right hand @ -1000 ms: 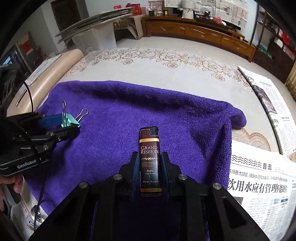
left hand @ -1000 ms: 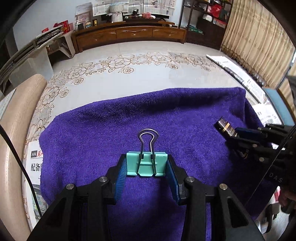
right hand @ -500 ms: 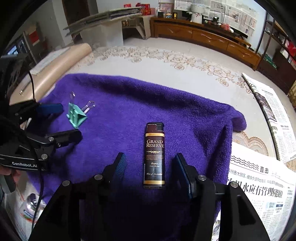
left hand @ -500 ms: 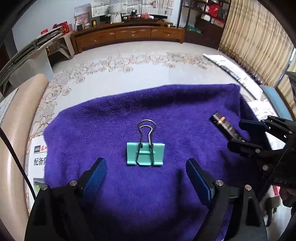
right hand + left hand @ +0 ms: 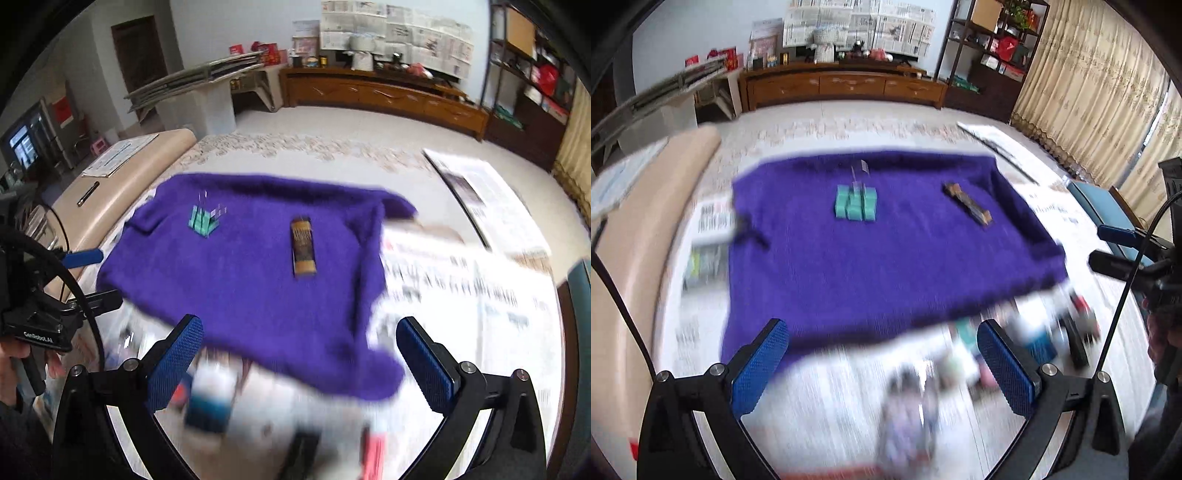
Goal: Organize rigid objects
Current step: 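Grasp the pill jar with the left gripper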
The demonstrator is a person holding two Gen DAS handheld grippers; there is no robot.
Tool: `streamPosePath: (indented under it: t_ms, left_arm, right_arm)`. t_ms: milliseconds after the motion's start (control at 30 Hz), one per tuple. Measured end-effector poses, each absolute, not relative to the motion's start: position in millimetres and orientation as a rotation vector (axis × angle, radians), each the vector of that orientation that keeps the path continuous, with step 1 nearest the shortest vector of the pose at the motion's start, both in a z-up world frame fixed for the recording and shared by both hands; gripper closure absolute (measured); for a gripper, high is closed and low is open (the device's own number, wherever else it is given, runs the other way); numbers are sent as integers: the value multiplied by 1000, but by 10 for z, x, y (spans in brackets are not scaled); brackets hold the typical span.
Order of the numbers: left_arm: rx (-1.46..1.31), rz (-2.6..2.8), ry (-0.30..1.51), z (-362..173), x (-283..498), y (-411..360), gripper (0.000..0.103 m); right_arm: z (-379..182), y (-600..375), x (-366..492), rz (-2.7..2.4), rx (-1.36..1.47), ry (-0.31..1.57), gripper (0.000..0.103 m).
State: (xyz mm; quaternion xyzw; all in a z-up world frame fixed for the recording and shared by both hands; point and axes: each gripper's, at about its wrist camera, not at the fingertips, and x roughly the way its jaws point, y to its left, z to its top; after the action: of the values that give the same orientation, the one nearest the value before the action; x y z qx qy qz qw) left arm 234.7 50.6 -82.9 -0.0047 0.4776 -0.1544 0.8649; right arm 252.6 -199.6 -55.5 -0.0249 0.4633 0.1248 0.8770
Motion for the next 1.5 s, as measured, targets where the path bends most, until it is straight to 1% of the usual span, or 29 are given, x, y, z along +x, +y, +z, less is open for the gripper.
streamPosePath:
  t_ms: [100, 200, 333, 400, 533, 700, 733, 800, 833, 867, 933, 1000, 1033, 1067, 1100, 1500]
  left_arm:
    - [46, -346, 1042, -984, 2108, 426, 0]
    - [136, -358, 1037, -1104, 1932, 291, 0]
    - [133, -372, 1045, -1246, 1857, 279, 1]
    - [144, -376, 1056, -1319, 1832, 273, 1]
    - [205, -376, 1008, -1348, 1778, 242, 1]
    - [212, -400, 968, -1351, 1759, 262, 1]
    - [212, -402, 964, -1349, 1750, 272, 3]
    - [206, -394, 956, -1334, 1745, 297, 10]
    - [201, -389, 951, -1319, 1742, 315, 20]
    - [198, -387, 944, -1303, 1738, 331, 33]
    - [188, -380, 942, -1294, 1754, 367, 38]
    - [192, -386, 933, -1298, 1752, 363, 41]
    - [192, -386, 929, -1297, 1747, 351, 46]
    - [197, -394, 924, -1289, 1737, 332, 60]
    - [201, -393, 921, -1278, 1734, 317, 64]
    - [150, -359, 929, -1257, 1739, 361, 64]
  right_arm:
    - [-629, -2202, 2188, 201, -11, 984, 0]
    - [-707, -2439, 1940, 147, 42, 982, 0]
    - [-831, -2714, 1724, 110, 155, 980, 0]
    - [-849, -2779, 1647, 103, 169, 955, 0]
    - [-859, -2870, 1617, 85, 158, 943, 0]
    - [-894, -2976, 1557, 73, 152, 939, 0]
    - [-909, -2992, 1559, 72, 155, 944, 0]
    - [-938, -3017, 1563, 71, 162, 953, 0]
    - [-952, -3025, 1562, 70, 163, 955, 0]
    - [-965, -3033, 1563, 69, 162, 960, 0]
    - [-990, -3040, 1564, 65, 161, 967, 0]
    - [-994, -3037, 1563, 66, 161, 967, 0]
    - [-994, -3034, 1559, 65, 161, 966, 0]
    - [-990, -3025, 1563, 66, 159, 966, 0]
    - [-987, -3015, 1565, 68, 157, 966, 0]
    - [-1018, -2957, 1509, 75, 71, 979, 0]
